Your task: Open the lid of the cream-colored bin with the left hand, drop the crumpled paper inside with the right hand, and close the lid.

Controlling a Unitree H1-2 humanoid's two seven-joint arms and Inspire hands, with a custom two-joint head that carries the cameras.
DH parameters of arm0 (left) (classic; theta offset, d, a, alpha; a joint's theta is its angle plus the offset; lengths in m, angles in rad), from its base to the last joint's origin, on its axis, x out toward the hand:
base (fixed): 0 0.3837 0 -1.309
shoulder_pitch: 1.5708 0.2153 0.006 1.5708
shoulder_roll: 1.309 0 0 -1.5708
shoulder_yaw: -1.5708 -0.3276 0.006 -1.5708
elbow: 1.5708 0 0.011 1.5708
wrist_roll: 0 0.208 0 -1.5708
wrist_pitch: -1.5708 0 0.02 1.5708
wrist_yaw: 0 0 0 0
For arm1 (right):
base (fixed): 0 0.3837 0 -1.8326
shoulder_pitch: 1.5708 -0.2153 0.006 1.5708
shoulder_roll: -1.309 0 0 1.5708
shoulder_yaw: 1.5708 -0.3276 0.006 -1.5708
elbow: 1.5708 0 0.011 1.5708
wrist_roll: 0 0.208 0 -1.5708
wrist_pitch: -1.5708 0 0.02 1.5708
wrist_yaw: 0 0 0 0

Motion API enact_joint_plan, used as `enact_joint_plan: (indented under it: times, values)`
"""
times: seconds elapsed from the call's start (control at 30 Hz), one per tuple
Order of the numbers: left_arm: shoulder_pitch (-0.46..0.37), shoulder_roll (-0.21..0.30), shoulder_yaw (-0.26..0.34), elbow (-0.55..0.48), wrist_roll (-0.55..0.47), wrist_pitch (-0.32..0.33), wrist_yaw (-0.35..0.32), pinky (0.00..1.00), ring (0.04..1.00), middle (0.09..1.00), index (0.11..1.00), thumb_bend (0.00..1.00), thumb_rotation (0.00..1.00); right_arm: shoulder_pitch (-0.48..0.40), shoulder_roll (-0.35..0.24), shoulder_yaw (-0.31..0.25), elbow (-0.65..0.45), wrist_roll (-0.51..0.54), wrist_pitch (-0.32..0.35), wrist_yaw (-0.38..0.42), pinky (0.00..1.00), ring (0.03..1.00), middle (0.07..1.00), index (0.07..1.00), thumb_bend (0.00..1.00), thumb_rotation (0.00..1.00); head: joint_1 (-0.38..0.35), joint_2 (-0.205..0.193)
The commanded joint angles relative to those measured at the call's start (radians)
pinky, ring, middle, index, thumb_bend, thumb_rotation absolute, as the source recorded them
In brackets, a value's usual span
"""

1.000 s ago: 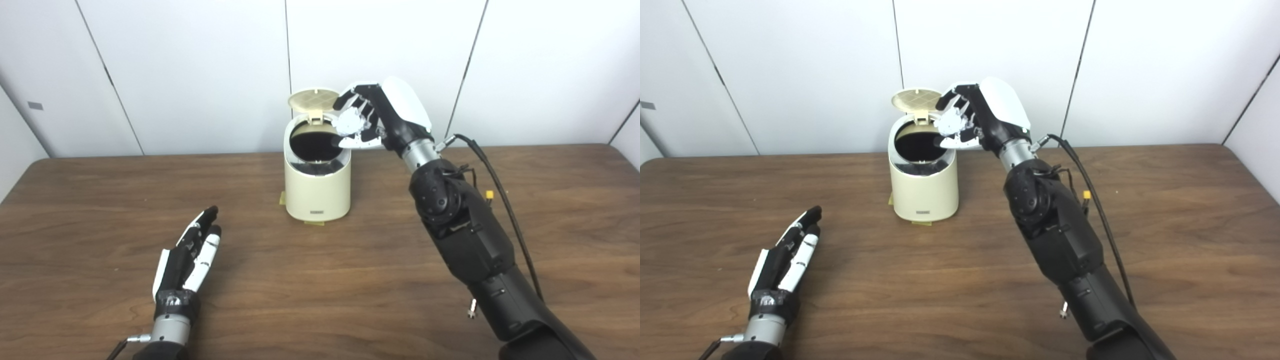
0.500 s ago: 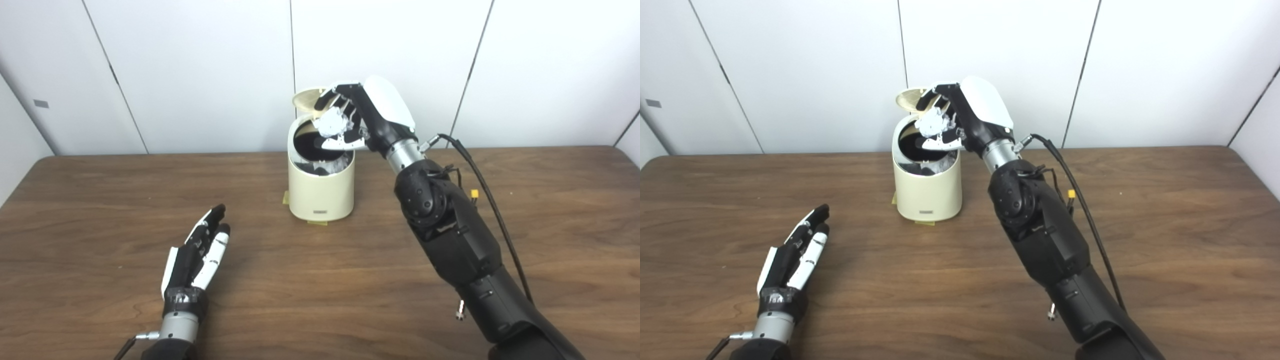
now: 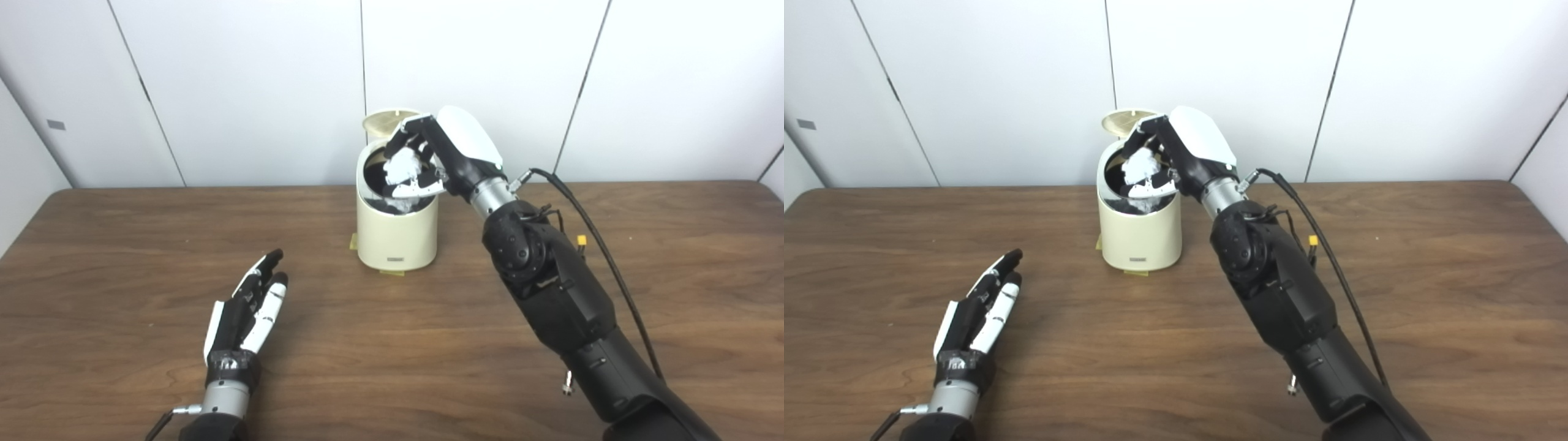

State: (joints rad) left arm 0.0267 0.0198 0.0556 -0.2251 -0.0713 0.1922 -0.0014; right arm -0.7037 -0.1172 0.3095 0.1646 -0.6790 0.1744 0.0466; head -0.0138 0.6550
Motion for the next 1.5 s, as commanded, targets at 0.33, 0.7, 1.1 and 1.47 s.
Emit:
enact_joint_plan:
  times: [0.33,0.7,1.1,1.47]
  values:
    - [-0.015,0.004,-0.016,-0.099,-0.032,0.048,-0.027,1.00,0.999,0.909,0.794,0.40,0.42,-0.048,0.001,0.000,-0.043,-0.001,-0.006,0.011,0.62,0.659,0.662,0.493,0.52,0.15,-0.003,0.001]
    - [-0.014,0.021,-0.025,-0.089,-0.030,0.042,-0.028,1.00,0.997,0.902,0.790,0.37,0.38,-0.031,0.025,-0.041,-0.066,0.040,-0.050,-0.058,0.41,0.426,0.504,0.532,0.51,0.02,-0.008,0.002]
    - [-0.030,0.031,-0.014,-0.063,-0.037,0.038,-0.032,1.00,1.000,0.937,0.820,0.36,0.34,0.041,0.016,-0.162,-0.218,0.126,-0.019,-0.087,0.31,0.407,0.506,0.521,0.50,0.00,-0.020,-0.007]
    - [-0.212,0.089,0.011,0.036,0.010,0.078,-0.020,1.00,0.953,0.901,0.883,0.38,0.38,0.241,-0.041,-0.277,-0.384,0.203,0.090,-0.047,0.35,0.424,0.497,0.531,0.50,0.00,-0.013,-0.019]
